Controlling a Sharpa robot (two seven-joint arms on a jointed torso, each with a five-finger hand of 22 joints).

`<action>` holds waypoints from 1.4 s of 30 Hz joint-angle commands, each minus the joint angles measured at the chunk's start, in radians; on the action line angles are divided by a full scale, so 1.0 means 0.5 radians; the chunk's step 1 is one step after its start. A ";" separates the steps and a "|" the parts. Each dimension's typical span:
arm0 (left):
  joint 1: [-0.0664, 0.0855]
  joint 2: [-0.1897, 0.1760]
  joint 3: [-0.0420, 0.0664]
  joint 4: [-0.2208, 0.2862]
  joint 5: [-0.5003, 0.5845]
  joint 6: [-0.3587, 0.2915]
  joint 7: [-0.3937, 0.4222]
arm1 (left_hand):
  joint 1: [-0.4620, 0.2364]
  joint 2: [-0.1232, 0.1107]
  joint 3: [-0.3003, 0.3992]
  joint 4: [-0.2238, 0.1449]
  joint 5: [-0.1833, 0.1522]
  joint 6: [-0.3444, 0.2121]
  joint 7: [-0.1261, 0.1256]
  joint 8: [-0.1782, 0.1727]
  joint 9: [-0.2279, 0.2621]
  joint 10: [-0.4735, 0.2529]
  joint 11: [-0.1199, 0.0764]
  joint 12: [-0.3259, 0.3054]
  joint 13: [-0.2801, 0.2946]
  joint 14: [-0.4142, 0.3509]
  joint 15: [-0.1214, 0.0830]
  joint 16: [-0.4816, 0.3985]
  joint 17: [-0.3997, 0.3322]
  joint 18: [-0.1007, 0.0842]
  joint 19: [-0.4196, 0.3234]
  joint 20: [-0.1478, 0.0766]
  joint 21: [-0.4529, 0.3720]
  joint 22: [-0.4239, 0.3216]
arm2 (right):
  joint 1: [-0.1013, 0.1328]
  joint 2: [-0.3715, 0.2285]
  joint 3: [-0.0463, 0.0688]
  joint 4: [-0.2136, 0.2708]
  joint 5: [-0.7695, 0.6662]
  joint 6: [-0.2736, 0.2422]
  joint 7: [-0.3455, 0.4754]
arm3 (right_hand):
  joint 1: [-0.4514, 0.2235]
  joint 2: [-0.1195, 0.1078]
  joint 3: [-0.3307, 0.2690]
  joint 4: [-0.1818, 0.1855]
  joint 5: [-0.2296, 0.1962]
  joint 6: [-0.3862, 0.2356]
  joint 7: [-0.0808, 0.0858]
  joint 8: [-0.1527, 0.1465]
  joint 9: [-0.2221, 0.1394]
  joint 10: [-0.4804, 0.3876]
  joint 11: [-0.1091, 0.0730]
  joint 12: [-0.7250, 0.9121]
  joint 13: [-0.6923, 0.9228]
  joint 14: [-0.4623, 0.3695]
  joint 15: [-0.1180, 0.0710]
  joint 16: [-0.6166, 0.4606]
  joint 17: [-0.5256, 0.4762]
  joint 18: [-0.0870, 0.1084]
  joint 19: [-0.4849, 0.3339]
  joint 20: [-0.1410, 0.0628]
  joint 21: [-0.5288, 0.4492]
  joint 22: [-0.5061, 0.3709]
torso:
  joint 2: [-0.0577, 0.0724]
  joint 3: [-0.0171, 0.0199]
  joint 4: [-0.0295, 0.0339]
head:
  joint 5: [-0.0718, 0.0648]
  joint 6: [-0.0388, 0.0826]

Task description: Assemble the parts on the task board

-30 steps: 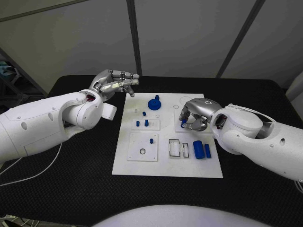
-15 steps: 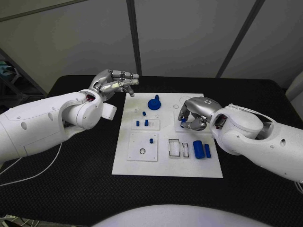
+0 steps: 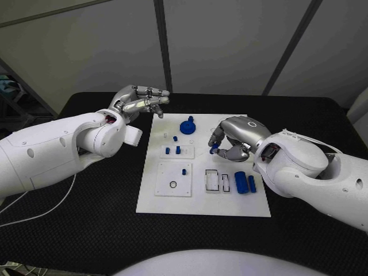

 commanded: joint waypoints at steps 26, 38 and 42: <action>0.003 0.041 0.001 -0.001 0.003 0.018 0.008 | 0.010 0.013 0.012 0.000 -0.002 0.000 0.008 -0.007 -0.001 -0.011 -0.002 -0.009 0.000 -0.015 -0.004 -0.014 -0.002 -0.020 -0.017 -0.003 0.003 0.002 | -0.019 0.391 -0.182 -0.087 0.254 -0.020 0.207 | 0.041 0.031 0.013 -0.027 0.024 -0.007 0.018 -0.019 -0.002 0.050 -0.041 -0.030 0.008 0.070 -0.003 0.002 -0.010 -0.016 0.007 0.004 0.007 0.001 | 0.004 0.0005 0.001 | 0.098 -0.041; 0.003 0.045 0.001 -0.004 0.003 0.022 0.008 | 0.010 0.013 0.012 0.000 -0.002 0.000 0.008 -0.007 -0.001 -0.011 -0.002 -0.009 0.000 -0.015 -0.004 -0.014 -0.002 -0.020 -0.017 -0.003 0.003 0.002 | -0.038 0.433 -0.216 -0.162 0.257 0.014 0.228 | 0.041 0.032 0.015 -0.029 0.026 -0.008 0.019 -0.021 -0.003 0.049 -0.040 -0.033 0.008 0.070 -0.003 0.002 -0.010 -0.016 0.006 0.005 0.006 -0.001 | 0.005 -0.0003 0.002 | 0.121 -0.066; 0.003 0.045 0.001 -0.004 0.003 0.022 0.008 | 0.010 0.013 0.012 0.000 -0.002 0.000 0.008 -0.007 -0.001 -0.011 -0.002 -0.009 0.000 -0.015 -0.004 -0.014 -0.002 -0.020 -0.017 -0.003 0.003 0.002 | -0.043 0.436 -0.237 -0.170 0.257 0.026 0.231 | 0.041 0.032 0.015 -0.029 0.026 -0.008 0.019 -0.021 -0.003 0.049 -0.040 -0.033 0.008 0.070 -0.003 0.002 -0.010 -0.016 0.006 0.005 0.006 -0.001 | 0.004 -0.0002 0.001 | 0.127 -0.071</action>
